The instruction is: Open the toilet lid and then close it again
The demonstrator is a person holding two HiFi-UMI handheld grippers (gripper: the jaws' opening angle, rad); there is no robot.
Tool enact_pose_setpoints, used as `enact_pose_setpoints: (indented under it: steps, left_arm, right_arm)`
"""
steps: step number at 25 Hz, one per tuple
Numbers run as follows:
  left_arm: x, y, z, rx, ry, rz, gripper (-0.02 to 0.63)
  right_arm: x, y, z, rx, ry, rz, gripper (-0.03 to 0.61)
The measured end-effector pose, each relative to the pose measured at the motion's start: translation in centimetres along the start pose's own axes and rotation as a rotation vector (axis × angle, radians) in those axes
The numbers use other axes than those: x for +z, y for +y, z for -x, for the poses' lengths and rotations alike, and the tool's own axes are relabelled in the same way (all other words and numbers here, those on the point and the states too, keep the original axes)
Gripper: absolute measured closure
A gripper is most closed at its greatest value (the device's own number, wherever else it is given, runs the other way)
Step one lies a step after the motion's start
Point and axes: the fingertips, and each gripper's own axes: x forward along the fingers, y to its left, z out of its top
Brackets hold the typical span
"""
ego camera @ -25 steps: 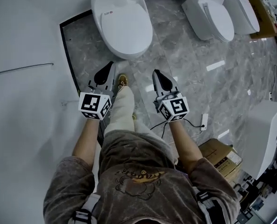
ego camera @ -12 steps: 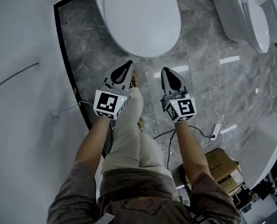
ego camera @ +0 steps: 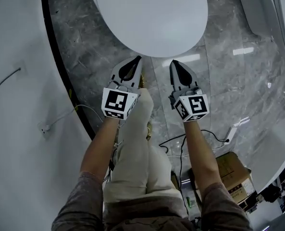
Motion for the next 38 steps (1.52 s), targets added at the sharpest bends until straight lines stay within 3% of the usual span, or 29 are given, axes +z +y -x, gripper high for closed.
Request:
enact_pose_setpoints:
  steps: [12, 20, 29, 38]
  left_arm:
    - [-0.5, -0.2, -1.1, -0.013, 0.022, 0.028, 0.604]
    - [1.3, -0.7, -0.4, -0.04, 0.046, 0.102, 0.604]
    - [6.9, -1.8, 1.4, -0.048, 0.047, 0.1, 0.604]
    - [17.3, -1.5, 3.6, -0.048, 0.013, 0.142, 0.604]
  right_arm:
    - [0.5, 0.3, -1.2, 0.02, 0.016, -0.003, 0.552]
    - [2.9, 0.8, -0.5, 0.017, 0.008, -0.013, 0.552]
    - [8.8, 2.2, 1.3, 0.029, 0.003, -0.01, 0.552]
    - [20.0, 4.7, 2.2, 0.036, -0.016, 0.014, 0.552]
